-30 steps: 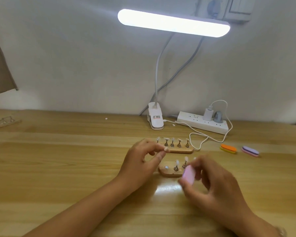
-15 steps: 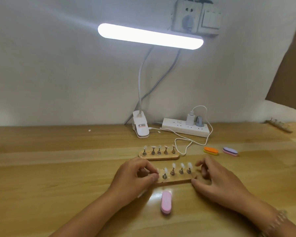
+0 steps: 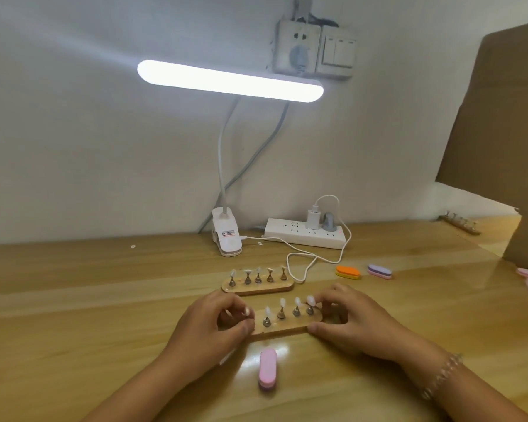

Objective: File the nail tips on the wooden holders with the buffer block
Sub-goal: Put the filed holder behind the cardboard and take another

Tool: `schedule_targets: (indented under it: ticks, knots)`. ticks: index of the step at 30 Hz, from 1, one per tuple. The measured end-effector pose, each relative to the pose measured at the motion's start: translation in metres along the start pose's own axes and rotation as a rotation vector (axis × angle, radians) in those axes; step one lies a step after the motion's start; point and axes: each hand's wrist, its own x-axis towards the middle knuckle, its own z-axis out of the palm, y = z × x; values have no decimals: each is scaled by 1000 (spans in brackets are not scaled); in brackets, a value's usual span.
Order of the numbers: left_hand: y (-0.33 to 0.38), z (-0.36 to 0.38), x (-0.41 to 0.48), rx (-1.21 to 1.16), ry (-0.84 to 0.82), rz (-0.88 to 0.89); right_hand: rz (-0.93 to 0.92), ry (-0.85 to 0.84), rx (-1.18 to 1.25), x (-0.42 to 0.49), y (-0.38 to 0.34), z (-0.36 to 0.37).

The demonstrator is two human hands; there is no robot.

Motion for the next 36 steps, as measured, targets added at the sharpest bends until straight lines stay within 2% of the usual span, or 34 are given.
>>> schedule_targets:
  ticks: [5, 7, 10, 14, 17, 20, 26, 31, 34, 36]
  knots:
    - [12, -5, -7, 49, 43, 22, 66, 4, 156, -12, 8, -37]
    - [17, -7, -14, 154, -49, 85, 135, 78, 206, -19, 20, -61]
    - [25, -3, -24, 421, -243, 168, 284, 262, 297, -30, 54, -92]
    - [27, 4, -17, 450, -202, 135, 563, 641, 341, -37, 121, -109]
    - [31, 16, -9, 455, -197, 128, 722, 781, 253, -36, 162, -105]
    - [40, 34, 5, 450, -216, 126, 845, 768, 4, -26, 181, -102]
    - [78, 109, 51, 425, -329, 247, 985, 587, -341, 3, 201, -118]
    - [108, 174, 100, 380, -367, 285, 1085, 637, -265, 20, 226, -130]
    - [119, 204, 116, 402, -313, 303, 1106, 741, -195, 27, 237, -137]
    - [122, 216, 120, 410, -265, 301, 1083, 734, -223, 33, 245, -139]
